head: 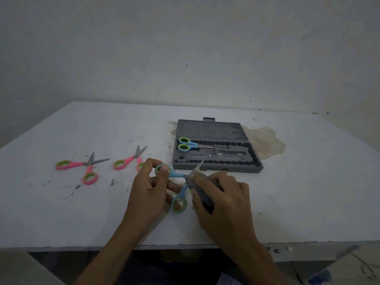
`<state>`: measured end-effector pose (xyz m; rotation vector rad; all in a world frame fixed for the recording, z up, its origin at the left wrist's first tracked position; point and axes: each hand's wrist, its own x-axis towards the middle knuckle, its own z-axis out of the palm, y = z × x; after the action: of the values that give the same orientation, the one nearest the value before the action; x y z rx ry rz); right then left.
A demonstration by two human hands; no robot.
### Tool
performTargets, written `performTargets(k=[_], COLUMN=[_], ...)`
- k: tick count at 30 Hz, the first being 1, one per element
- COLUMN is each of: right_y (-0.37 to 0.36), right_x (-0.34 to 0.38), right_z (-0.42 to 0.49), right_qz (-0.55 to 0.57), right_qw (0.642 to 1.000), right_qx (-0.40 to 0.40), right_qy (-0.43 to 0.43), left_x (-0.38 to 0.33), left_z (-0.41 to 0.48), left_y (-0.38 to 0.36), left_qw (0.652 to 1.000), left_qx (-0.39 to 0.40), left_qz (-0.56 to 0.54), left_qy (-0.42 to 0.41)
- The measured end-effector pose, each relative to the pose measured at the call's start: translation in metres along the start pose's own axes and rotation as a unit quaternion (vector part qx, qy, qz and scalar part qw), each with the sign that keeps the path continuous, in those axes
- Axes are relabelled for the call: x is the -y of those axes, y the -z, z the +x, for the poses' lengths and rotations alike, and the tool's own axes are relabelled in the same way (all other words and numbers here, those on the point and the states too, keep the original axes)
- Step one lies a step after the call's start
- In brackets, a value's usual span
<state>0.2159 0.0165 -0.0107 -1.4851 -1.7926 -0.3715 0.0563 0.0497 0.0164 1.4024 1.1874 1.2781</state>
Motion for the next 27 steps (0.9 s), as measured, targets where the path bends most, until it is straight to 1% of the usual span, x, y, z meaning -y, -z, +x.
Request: performTargets(k=[3, 4, 7, 8, 10, 11, 13, 14, 17, 20, 23, 24, 26, 27], right_y=[0.004, 0.006, 0.005, 0.003, 0.001, -0.001, -0.001, -0.002, -0.001, -0.001, 0.0, 0.001, 0.0, -0.001], right_x=[-0.003, -0.002, 0.006, 0.007, 0.009, 0.011, 0.016, 0.017, 0.018, 0.02, 0.018, 0.017, 0.018, 0.017], right_z=[0.002, 0.003, 0.003, 0.004, 0.005, 0.004, -0.001, -0.002, 0.0, -0.001, 0.0, 0.001, 0.001, 0.002], right_qz=[0.028, 0.036, 0.015, 0.01, 0.022, 0.029, 0.029, 0.027, 0.043, 0.032, 0.04, 0.039, 0.025, 0.021], right_qw=[0.998, 0.998, 0.999, 0.999, 0.999, 0.999, 0.999, 0.999, 0.998, 0.999, 0.998, 0.998, 0.999, 0.999], right_qx=[-0.048, -0.053, 0.013, 0.025, 0.02, 0.022, 0.041, 0.04, 0.004, 0.026, -0.005, -0.007, 0.013, 0.014], right_qy=[-0.035, -0.029, 0.034, 0.024, -0.029, -0.036, -0.013, -0.01, -0.044, -0.017, -0.049, -0.047, -0.023, -0.025], left_x=[0.001, 0.002, 0.005, 0.005, 0.004, 0.004, 0.006, 0.007, 0.007, 0.009, 0.01, 0.01, 0.011, 0.011], left_z=[0.001, 0.001, 0.002, 0.002, 0.001, 0.001, 0.001, 0.001, 0.001, 0.001, 0.002, 0.002, 0.002, 0.002], left_y=[0.0, 0.0, 0.0, 0.001, 0.001, 0.002, 0.002, 0.002, 0.001, 0.002, 0.001, 0.001, 0.001, 0.001], left_qw=[1.0, 1.0, 1.0, 1.0, 1.0, 1.0, 1.0, 0.999, 0.999, 0.999, 0.999, 0.999, 0.999, 0.999], left_qx=[-0.002, -0.002, 0.006, 0.006, -0.001, -0.005, -0.006, -0.005, -0.006, -0.008, -0.003, -0.003, -0.003, -0.001], left_qz=[0.007, 0.009, 0.01, 0.01, 0.002, -0.003, 0.008, 0.013, 0.007, 0.012, -0.002, -0.001, 0.009, 0.011], left_qy=[-0.001, -0.001, -0.006, -0.007, -0.011, -0.015, -0.029, -0.034, -0.039, -0.044, -0.042, -0.043, -0.047, -0.047])
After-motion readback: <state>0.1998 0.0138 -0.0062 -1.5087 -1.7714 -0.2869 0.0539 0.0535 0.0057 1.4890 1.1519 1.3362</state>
